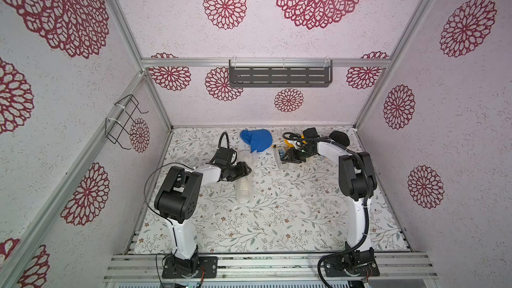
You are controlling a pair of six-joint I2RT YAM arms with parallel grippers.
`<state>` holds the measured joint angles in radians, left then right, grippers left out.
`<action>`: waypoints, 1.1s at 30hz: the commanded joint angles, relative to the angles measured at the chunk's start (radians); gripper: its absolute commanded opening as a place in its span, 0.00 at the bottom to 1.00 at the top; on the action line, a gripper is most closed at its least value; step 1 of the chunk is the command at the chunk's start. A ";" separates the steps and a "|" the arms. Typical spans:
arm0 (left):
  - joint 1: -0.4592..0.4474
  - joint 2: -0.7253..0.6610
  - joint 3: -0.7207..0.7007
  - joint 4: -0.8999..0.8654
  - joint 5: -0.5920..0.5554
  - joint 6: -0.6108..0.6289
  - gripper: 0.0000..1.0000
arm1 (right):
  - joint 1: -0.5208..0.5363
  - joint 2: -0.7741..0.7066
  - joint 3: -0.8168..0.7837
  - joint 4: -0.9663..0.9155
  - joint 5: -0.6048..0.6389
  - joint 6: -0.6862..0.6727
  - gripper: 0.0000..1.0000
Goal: Wrap vases in bubble wrap
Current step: Tear off the tape using the Tape Cutter.
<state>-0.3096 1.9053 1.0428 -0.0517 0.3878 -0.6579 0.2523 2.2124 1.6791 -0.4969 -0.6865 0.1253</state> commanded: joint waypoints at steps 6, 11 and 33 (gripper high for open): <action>-0.003 0.012 0.026 0.000 0.017 0.021 0.12 | 0.010 0.013 0.024 -0.010 -0.018 -0.016 0.35; -0.002 0.011 0.027 -0.002 0.017 0.022 0.12 | 0.009 0.019 0.026 0.000 -0.024 -0.009 0.35; -0.003 0.018 0.034 -0.010 0.020 0.024 0.11 | 0.010 0.047 0.026 0.018 -0.021 0.013 0.29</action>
<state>-0.3096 1.9095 1.0538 -0.0669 0.3893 -0.6548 0.2558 2.2307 1.6871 -0.4683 -0.7204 0.1322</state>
